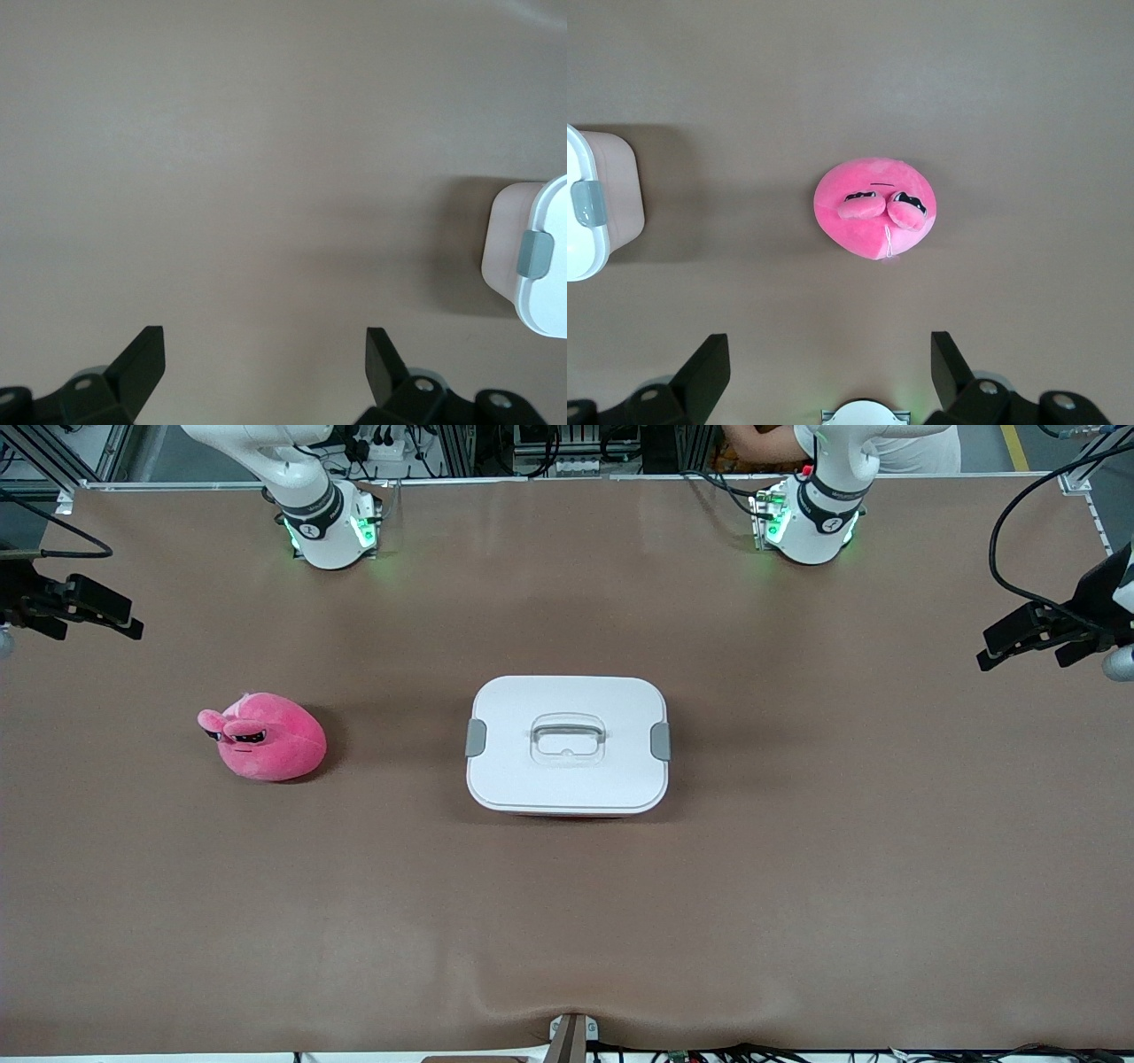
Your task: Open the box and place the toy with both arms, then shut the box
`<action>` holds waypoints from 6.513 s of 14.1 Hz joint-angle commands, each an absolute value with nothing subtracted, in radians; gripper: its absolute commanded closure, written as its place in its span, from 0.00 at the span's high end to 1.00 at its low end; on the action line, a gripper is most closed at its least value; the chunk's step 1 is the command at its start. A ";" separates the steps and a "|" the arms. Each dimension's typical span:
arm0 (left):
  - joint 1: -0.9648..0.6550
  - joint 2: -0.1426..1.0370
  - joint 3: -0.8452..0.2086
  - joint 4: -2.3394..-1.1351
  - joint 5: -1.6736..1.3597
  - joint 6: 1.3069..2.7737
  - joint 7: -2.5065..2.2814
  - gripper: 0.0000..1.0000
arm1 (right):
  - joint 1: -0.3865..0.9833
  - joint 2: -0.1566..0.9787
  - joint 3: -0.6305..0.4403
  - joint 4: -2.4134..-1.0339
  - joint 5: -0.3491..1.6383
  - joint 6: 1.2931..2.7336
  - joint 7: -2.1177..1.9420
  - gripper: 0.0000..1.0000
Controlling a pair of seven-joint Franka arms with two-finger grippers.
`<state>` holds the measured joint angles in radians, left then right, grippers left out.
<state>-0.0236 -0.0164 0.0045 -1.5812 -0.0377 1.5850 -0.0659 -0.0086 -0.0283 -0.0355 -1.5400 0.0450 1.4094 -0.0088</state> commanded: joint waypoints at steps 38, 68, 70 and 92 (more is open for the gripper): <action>-0.158 0.147 -0.037 -1.482 -0.035 1.575 -0.945 1.00 | -0.032 -0.028 -0.032 -1.551 0.041 1.402 -0.051 1.00; -0.436 0.348 -0.041 -1.364 -0.149 1.729 -1.916 1.00 | -0.003 0.012 -0.026 -1.554 0.058 1.431 -0.051 1.00; -0.471 0.367 -0.040 -1.364 -0.149 1.747 -1.962 1.00 | -0.003 0.012 -0.026 -1.554 0.058 1.430 -0.051 1.00; -0.727 0.577 -0.020 -1.302 -0.129 1.920 -2.284 1.00 | 0.003 0.021 -0.026 -1.555 0.058 1.431 -0.051 1.00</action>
